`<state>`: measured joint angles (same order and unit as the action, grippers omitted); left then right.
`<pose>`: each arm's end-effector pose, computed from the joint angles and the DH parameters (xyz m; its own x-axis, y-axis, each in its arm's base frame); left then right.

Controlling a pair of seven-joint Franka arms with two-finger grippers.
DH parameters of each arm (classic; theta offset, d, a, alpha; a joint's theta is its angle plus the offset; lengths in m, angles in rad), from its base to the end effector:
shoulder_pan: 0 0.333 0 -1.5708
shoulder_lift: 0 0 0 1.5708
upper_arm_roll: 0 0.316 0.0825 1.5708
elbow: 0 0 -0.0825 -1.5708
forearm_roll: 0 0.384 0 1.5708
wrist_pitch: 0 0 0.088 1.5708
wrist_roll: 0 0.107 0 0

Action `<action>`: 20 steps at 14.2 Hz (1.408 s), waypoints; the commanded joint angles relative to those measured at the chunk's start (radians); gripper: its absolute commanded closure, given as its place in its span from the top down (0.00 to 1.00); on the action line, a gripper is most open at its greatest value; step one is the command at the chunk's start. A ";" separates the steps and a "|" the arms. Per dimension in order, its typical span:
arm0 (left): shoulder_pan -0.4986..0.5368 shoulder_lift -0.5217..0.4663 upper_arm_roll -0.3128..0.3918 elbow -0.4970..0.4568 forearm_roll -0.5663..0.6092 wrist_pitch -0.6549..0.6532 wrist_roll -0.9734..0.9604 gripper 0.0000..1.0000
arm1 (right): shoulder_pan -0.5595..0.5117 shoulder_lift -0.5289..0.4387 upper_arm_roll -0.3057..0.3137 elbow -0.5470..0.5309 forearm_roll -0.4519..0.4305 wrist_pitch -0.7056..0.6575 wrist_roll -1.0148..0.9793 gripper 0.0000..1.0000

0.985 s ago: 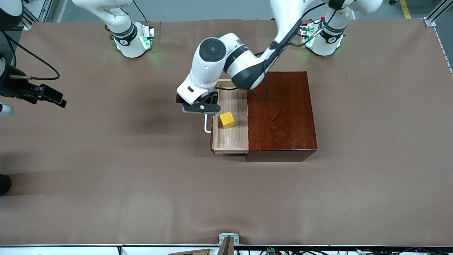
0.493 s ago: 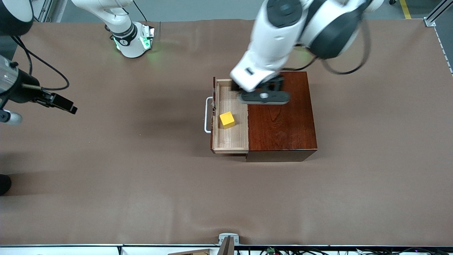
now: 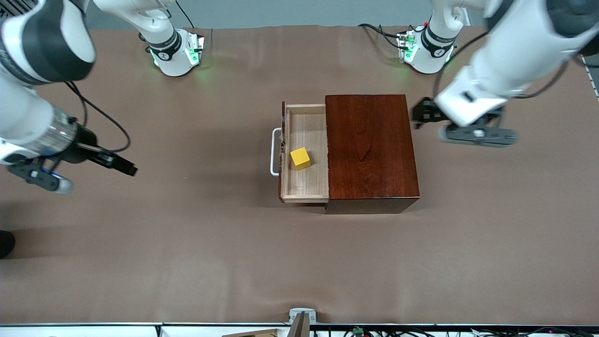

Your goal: Open drawer, take yellow block, close drawer

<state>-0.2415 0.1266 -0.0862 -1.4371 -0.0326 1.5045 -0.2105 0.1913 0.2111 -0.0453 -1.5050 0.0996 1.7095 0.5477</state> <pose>0.5552 -0.1890 0.6096 0.9907 -0.1185 -0.0664 -0.1167 -0.9927 0.0302 0.6177 0.1029 0.5436 0.9147 -0.4007 -0.0522 -0.4037 -0.9120 -0.0723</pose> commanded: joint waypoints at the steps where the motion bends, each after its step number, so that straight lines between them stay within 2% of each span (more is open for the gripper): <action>1: 0.065 -0.079 -0.013 -0.077 0.033 0.011 0.048 1.00 | 0.052 0.054 -0.007 0.029 0.018 0.016 0.043 1.00; 2: 0.089 -0.088 -0.010 -0.077 0.033 0.011 0.048 1.00 | 0.075 0.071 -0.007 0.029 0.019 0.015 0.064 1.00; 7: 0.218 -0.090 -0.013 -0.068 0.034 0.013 0.100 1.00 | 0.200 0.145 -0.007 0.034 0.014 0.045 0.429 1.00; 11: 0.249 -0.087 -0.013 -0.072 0.034 0.026 0.151 1.00 | 0.295 0.186 -0.007 0.039 0.015 0.113 0.657 1.00; 20: 0.249 -0.084 -0.013 -0.071 0.034 0.026 0.151 1.00 | 0.484 0.375 -0.007 0.252 0.014 0.162 1.162 1.00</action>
<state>0.0016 0.0605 -0.0916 -1.4889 -0.0165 1.5163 -0.0716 0.6515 0.5286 -0.0415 -1.3333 0.1018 1.8741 1.6231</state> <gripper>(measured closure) 0.000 0.000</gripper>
